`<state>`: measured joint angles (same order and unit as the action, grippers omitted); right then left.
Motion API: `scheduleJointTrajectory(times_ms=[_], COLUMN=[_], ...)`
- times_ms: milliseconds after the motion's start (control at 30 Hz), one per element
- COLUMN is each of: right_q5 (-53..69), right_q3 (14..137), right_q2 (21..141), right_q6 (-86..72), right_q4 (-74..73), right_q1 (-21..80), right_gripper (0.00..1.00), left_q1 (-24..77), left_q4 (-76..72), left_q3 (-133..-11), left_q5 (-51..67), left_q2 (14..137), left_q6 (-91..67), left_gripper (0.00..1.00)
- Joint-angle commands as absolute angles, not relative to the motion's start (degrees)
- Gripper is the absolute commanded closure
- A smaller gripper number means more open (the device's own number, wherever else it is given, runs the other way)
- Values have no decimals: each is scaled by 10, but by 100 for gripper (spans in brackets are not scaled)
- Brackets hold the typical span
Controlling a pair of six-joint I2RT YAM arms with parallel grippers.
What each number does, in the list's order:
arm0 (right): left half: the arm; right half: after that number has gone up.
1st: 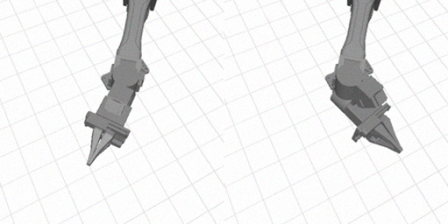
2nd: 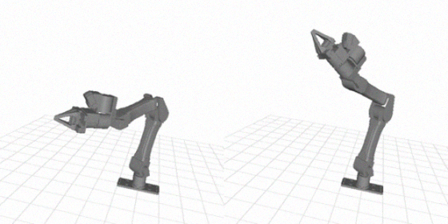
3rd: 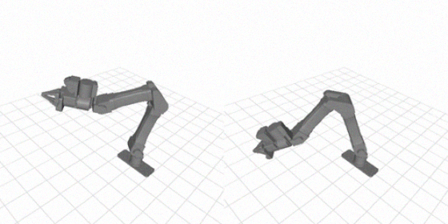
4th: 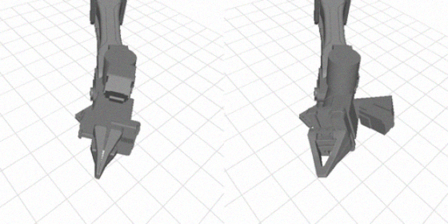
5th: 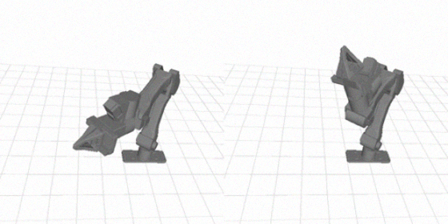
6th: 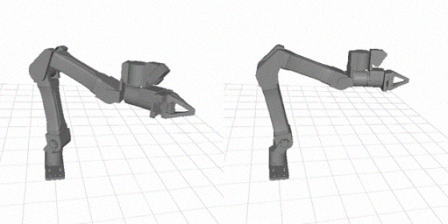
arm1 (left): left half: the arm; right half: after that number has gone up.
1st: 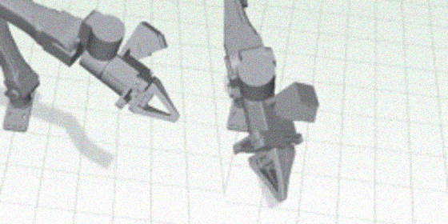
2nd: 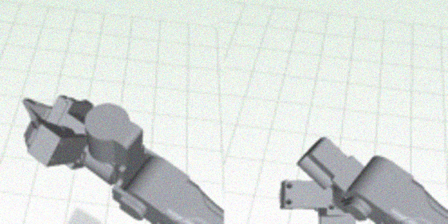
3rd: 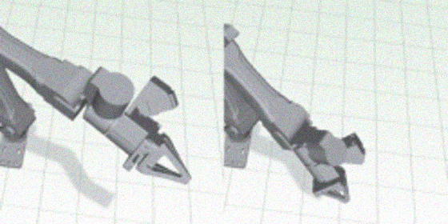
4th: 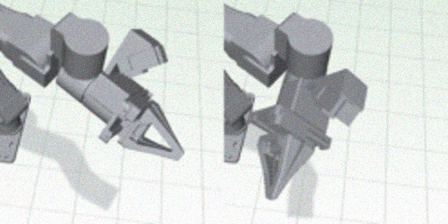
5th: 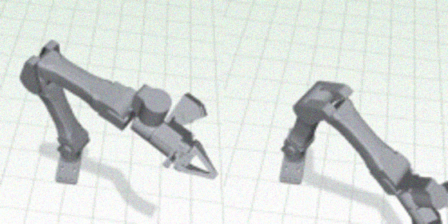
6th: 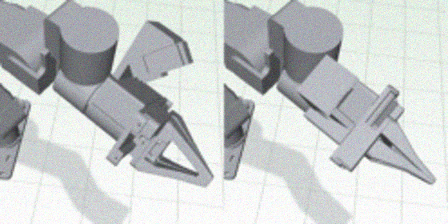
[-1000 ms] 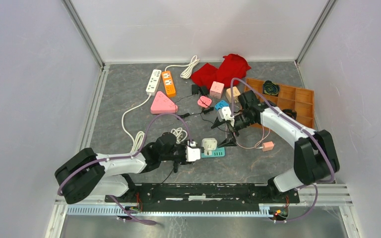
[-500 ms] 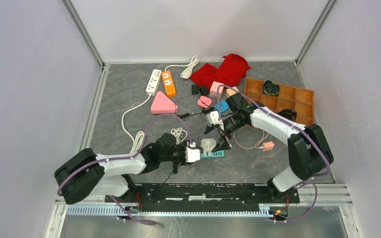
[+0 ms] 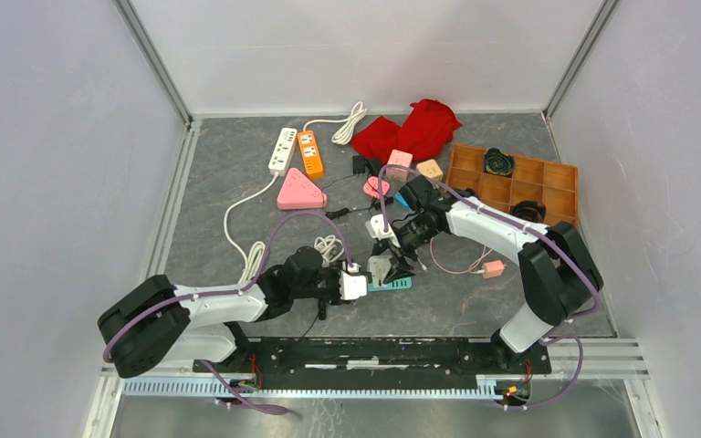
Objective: Pull the plug off the socket
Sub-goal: Remove the plug from the socket.
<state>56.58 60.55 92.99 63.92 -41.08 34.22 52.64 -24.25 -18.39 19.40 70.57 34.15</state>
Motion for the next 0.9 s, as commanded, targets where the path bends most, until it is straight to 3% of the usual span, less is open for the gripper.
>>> scheduleJointTrajectory(times_ms=[0,367,667,867], right_q5=[555,544,543,547], right_q3=[632,645,653,661], right_q2=[932,940,936,931], right_q6=[624,617,621,627], right_q4=[-409,-418,-430,-441], right_q1=[345,349,349,349], right_gripper=[29,60,76,95], left_q1=[528,528,528,528], left_q4=[-258,-260,-264,-264], left_q3=[-180,-177,-177,-176], left_q5=[179,177,177,178], left_q2=[697,691,694,697], left_q6=[370,370,372,373], left_gripper=[98,98,98,98])
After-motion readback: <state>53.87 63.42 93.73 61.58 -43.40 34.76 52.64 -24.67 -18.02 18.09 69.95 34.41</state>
